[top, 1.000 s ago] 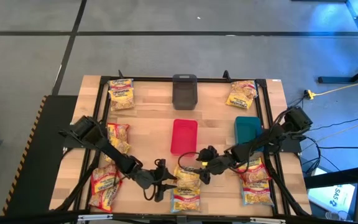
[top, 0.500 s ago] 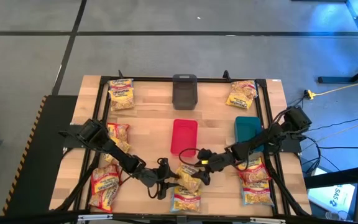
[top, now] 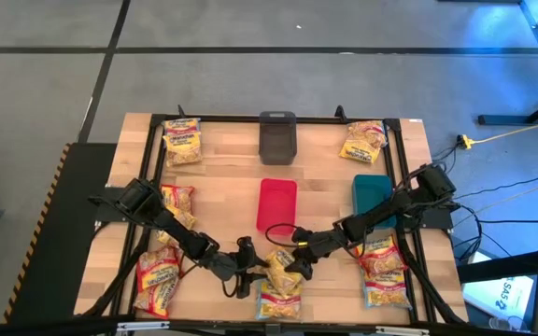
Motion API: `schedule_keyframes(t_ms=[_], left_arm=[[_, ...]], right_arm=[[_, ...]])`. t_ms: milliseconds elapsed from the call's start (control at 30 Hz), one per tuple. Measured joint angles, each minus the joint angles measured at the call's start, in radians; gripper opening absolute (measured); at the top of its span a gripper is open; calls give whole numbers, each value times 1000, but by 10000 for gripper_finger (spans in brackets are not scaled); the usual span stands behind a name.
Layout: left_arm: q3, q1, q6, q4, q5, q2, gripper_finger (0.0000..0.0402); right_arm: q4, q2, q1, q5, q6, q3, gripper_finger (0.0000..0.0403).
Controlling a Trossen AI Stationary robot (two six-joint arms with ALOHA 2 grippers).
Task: Sort Maruchan noodles
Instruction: Put the yellow noodle pack into the red bin
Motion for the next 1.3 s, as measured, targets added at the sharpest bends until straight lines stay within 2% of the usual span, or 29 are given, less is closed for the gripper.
schedule_keyframes(t_ms=[200, 333, 600, 800, 933, 1067, 1167, 1300], left_arm=[[0, -2, 9, 1, -8, -2, 163], [0, -2, 39, -10, -12, -21, 163], [0, -32, 57, -202, -19, -158, 163], [0, -69, 39, -438, -23, -298, 163], [0, -83, 35, -570, -40, -361, 163], [-1, -85, 39, -627, -53, -370, 162], [0, -69, 61, -620, -55, -366, 162], [0, -28, 105, -640, -82, -365, 162]], right_arm=[[11, 0, 0, -26, -24, 0, 150], [17, -7, -1, -40, -62, 1, 117], [-40, -97, 0, -60, -185, -1, 104], [-83, -213, -3, -61, -294, -1, 104], [-118, -317, -49, -56, -414, 0, 104], [-237, -419, -132, -14, -559, 29, 104], [-417, -464, -204, 28, -730, 112, 104], [-688, -460, -292, 98, -984, 259, 104]])
